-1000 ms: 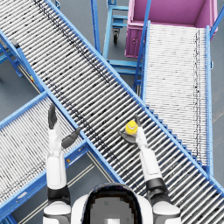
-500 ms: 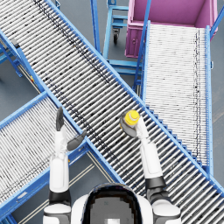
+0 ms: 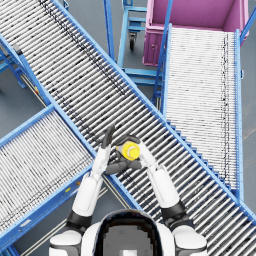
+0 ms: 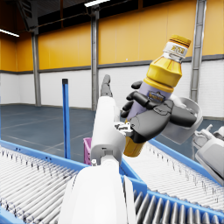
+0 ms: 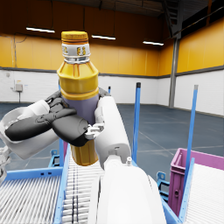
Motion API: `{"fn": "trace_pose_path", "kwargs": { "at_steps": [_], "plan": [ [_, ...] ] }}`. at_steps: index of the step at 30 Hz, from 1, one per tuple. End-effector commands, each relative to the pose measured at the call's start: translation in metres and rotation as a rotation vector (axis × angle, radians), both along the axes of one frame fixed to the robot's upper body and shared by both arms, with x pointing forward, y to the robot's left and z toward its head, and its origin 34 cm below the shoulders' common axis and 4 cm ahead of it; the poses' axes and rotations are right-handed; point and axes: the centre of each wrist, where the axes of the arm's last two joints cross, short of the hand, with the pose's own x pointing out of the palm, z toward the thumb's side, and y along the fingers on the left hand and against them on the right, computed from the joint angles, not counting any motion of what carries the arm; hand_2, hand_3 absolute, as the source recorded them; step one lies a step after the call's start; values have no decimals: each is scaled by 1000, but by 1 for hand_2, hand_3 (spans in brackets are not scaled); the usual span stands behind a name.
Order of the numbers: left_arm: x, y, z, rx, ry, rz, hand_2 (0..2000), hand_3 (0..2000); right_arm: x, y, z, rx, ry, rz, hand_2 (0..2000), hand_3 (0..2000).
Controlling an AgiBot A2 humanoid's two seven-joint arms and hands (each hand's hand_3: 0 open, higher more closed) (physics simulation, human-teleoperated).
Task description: Pick up the oil and place it on the left assembly line, put the cola on the right, and keep Sprite still
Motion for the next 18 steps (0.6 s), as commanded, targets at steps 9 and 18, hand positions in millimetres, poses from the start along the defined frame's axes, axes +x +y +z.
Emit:
{"fn": "trace_pose_path", "kwargs": {
  "at_steps": [9,18],
  "plan": [
    [12,-22,-12,140,0,-170,0,0,-28,16,1,-33,-44,72,2000,2000],
    [14,-21,-34,212,45,-237,2000,2000,-37,3,51,20,-234,22,2000,2000]
  ]
}}
